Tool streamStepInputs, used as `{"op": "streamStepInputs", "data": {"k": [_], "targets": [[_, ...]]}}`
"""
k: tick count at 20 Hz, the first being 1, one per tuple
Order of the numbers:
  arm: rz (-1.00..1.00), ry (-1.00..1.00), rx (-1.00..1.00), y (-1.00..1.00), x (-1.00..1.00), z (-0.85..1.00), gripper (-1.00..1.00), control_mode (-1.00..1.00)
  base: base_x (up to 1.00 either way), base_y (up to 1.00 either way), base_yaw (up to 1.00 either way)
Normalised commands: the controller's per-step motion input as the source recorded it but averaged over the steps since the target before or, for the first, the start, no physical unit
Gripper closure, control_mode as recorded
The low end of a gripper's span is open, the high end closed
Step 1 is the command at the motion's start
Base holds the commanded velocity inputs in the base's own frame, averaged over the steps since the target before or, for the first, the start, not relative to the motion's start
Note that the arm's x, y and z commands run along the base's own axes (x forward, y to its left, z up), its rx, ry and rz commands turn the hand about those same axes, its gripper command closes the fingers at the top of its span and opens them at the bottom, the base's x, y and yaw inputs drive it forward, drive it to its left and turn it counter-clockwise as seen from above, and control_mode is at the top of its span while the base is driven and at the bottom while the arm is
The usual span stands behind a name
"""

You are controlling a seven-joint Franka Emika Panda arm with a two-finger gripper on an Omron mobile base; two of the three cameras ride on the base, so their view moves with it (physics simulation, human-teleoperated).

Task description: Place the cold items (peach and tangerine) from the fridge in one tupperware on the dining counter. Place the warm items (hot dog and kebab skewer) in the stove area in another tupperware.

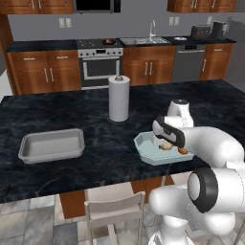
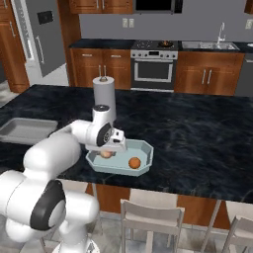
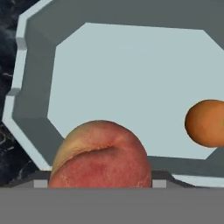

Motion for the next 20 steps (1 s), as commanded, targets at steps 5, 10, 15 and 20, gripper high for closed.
{"op": "streamStepInputs", "data": {"k": [5, 10, 15, 20], "targets": [[0.00, 0.00, 0.00, -0.06, 0.28, -0.38, 1.00, -1.00, 0.00, 0.00, 0.00], [0.00, 0.00, 0.00, -0.02, 0.22, -0.35, -1.00, -1.00, 0.00, 0.00, 0.00], [0.00, 0.00, 0.00, 0.00, 0.20, -0.31, -1.00, -1.00, 0.00, 0.00, 0.00], [0.00, -0.02, 0.00, -0.08, -0.02, -0.08, -1.00, -1.00, 0.00, 0.00, 0.00]]}}
